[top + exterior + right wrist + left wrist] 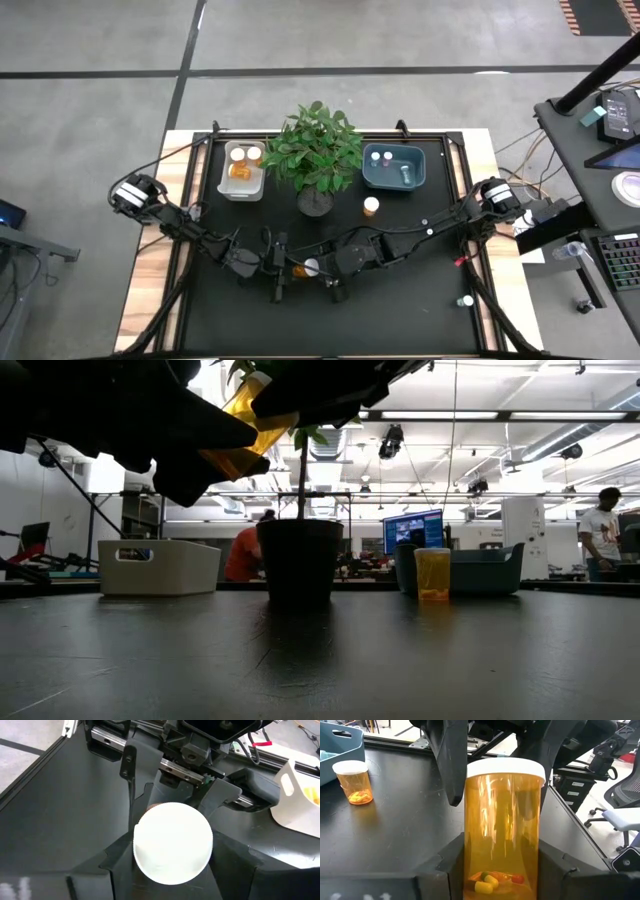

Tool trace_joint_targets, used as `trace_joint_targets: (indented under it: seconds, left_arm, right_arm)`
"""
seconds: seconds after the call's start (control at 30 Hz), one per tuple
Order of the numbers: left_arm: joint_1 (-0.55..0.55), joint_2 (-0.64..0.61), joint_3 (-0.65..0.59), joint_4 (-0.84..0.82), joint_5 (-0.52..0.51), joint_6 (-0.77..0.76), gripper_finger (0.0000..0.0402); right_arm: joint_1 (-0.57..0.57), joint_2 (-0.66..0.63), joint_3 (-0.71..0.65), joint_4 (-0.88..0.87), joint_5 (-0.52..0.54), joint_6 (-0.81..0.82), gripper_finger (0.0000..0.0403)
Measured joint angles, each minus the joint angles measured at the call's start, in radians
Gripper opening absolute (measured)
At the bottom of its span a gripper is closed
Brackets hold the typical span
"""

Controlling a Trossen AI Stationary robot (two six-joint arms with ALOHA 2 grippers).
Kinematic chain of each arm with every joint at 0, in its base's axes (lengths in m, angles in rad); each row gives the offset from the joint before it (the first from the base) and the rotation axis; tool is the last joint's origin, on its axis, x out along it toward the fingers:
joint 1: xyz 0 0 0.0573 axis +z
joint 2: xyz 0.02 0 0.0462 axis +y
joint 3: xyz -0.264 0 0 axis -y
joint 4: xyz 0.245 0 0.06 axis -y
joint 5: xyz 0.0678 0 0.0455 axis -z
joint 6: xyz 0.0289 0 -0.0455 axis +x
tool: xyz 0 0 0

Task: Pick and place medicine bottles into bin by pill shape (circle, oval)
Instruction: Put the big orange pill bottle into the white bin

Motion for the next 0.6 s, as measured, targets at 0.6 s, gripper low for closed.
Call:
trace_joint_targets:
  seconds: [0.6]
  left_arm:
    - [-0.013, -0.002, -0.003, 0.169, -0.006, 0.183, 0.0147]
  right_arm:
    - [0.027, -0.152, -0.034, -0.100, -0.003, 0.026, 0.0308]
